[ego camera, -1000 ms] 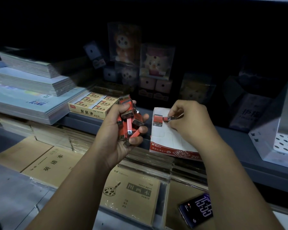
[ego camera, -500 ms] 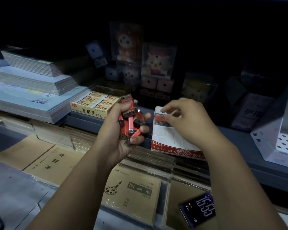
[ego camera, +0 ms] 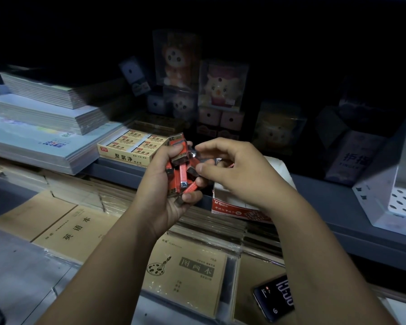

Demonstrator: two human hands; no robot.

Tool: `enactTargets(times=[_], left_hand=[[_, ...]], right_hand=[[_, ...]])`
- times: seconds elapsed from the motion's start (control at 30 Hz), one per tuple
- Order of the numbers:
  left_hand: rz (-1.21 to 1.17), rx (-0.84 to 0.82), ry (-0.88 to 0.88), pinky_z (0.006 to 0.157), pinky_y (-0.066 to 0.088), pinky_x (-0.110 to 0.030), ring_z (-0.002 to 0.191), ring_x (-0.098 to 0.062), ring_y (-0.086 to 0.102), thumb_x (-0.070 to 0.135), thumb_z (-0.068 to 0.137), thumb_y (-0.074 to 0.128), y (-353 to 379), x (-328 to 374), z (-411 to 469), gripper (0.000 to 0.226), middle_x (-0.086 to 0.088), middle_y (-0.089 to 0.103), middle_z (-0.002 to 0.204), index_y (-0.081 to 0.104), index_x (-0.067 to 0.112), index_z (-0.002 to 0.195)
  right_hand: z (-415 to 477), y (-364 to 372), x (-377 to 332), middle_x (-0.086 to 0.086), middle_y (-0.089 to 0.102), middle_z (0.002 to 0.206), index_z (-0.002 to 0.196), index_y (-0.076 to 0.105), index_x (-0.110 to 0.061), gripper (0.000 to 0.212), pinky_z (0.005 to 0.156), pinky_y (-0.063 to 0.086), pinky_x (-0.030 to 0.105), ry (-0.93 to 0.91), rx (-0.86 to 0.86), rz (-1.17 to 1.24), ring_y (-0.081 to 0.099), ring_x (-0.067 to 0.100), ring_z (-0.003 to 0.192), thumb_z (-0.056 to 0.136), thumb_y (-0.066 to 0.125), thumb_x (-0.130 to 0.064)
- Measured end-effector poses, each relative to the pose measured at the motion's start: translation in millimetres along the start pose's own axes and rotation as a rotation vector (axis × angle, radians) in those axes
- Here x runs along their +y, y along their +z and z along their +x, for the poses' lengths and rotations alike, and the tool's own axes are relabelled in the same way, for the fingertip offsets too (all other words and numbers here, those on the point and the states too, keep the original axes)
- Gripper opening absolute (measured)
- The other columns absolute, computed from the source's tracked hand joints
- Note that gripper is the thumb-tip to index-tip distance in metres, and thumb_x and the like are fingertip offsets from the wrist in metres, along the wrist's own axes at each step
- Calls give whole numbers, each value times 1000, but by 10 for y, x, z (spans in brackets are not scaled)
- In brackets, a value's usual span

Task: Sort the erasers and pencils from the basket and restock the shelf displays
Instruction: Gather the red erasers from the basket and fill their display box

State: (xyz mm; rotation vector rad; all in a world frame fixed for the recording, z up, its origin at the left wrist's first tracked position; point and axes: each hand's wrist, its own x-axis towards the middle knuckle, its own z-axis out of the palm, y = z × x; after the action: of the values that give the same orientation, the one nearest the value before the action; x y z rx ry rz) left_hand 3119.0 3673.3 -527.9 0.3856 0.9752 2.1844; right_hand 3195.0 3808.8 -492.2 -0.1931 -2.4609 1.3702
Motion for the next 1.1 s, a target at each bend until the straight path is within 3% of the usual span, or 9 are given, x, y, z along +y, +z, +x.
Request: enactTargets(times=[0.07,0.17,0.3,0.47,0.57,0.67,0.87,1.0,1.1], left_hand=[[-4,-6,-3,35,33,-16,58,-16,52,35,98,52,9,-1,0,26,-13,68,85,57,18,117],[-5,-17,-10,36,32,-16,57,-16,51,35,98,52,16,-6,-3,25,-11,66,84,56,19,117],[-19,-1,-22,34,33,-17,59,-17,50,35,97,55,-3,-8,7,25,-12,65,87,57,22,119],[-31,4,-41,35,32,-17,59,-17,50,34,92,58,-11,-10,15,26,-15,66,95,57,23,116],[-21,10,-36,36,33,-17,59,-17,50,33,92,60,-9,-15,16,27,-14,66,97,57,24,117],[-15,11,-38,36,32,-17,60,-17,50,32,93,60,-5,-21,13,26,-13,66,96,56,25,117],[9,18,-42,37,32,-16,60,-17,50,32,90,63,15,-14,-3,27,-13,68,96,58,25,115],[4,28,-46,37,32,-16,60,-17,51,33,90,64,11,-13,-6,26,-13,68,97,58,25,115],[4,31,-43,37,32,-16,61,-17,51,33,91,64,12,-13,-5,26,-13,68,97,58,25,114]], right_hand=[[-7,-8,-6,2,71,96,118,70,-18,33,65,46,10,15,10,60,57,-5,58,87,78,-11],[-1,-20,-7,0,67,91,116,72,-20,37,62,50,17,-1,72,70,52,4,59,82,82,-9],[-3,-99,-1,6,72,99,103,77,-18,21,61,58,26,31,123,162,68,13,73,85,78,-7],[8,-374,84,12,76,86,101,71,-9,11,60,57,31,95,314,273,69,25,66,96,65,-2],[-7,-504,190,13,74,80,99,69,-11,11,53,53,24,152,342,56,67,18,61,99,59,-4],[-7,-506,279,-5,67,80,102,73,-20,17,61,48,20,156,327,-230,64,9,67,101,58,-13],[15,-417,349,6,64,123,140,54,-16,45,77,45,22,219,276,-547,61,17,97,96,60,-7],[9,-374,352,3,65,101,116,62,-15,22,69,49,30,218,288,-613,60,15,83,95,63,-10],[-16,-386,306,3,66,96,106,70,-15,13,77,56,34,228,259,-616,62,17,83,93,66,-13]])
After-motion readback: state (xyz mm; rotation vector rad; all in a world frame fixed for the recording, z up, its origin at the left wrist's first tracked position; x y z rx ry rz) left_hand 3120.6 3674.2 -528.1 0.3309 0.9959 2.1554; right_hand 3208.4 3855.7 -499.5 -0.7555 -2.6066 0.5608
